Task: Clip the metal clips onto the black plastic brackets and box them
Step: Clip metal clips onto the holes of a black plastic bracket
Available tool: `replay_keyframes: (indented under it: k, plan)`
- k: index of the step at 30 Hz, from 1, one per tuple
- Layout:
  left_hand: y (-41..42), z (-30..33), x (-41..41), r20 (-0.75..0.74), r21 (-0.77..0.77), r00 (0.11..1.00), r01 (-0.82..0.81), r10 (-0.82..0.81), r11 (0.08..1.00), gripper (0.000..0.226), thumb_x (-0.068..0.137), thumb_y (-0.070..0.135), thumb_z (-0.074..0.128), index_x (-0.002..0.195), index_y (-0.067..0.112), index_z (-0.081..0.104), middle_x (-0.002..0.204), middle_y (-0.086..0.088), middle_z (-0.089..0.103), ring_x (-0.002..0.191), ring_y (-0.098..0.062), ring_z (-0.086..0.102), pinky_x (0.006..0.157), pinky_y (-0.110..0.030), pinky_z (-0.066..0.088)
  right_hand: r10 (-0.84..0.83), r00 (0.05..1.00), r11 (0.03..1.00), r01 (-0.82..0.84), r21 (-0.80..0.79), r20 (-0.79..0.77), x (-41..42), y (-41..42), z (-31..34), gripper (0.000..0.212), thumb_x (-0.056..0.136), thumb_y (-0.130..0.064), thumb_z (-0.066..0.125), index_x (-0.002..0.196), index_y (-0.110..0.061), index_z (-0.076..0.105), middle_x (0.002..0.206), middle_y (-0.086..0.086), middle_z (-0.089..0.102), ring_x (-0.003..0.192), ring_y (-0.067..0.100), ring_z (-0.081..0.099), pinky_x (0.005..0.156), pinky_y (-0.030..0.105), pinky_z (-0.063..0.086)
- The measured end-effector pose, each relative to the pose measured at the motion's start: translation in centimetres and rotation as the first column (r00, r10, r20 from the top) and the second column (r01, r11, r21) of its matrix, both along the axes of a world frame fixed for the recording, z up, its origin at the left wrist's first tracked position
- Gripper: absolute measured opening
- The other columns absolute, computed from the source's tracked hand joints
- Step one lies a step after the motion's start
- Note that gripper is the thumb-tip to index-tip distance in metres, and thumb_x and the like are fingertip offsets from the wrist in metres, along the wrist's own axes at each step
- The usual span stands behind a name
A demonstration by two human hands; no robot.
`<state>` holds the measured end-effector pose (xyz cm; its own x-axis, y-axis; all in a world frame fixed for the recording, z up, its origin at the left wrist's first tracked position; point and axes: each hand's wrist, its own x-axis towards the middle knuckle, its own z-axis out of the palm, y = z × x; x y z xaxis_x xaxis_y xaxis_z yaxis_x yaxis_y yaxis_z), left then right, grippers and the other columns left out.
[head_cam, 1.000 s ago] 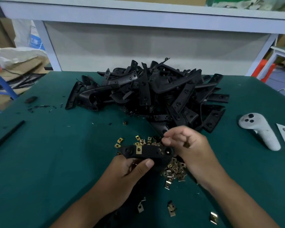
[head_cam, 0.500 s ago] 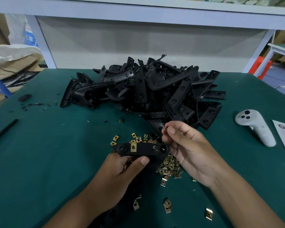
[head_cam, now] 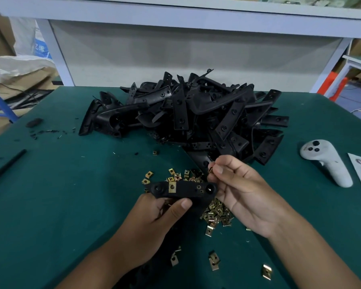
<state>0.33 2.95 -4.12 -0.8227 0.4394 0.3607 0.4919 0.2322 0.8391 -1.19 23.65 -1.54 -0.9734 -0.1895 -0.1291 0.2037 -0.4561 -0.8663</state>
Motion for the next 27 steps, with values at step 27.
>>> replay_keyframes:
  k: [27]
  plan:
    - [0.13, 0.28, 0.06, -0.067, -0.074, 0.998, -0.01, 0.005, 0.997, 0.022, 0.105, 0.038, 0.047, 0.092, 0.051, 0.06, 0.061, 0.043, 0.048, 0.051, 0.022, 0.041, 0.05, 0.007, 0.022, 0.097, 0.981, 0.965, -0.052, 0.259, -0.166, 0.72, 0.0, 0.73, 0.018, 0.073, -0.022, 0.077, 0.089, -0.019, 0.083, 0.105, 0.007, 0.078, 0.098, 0.017, 0.074, 0.084, 0.027, 0.06]
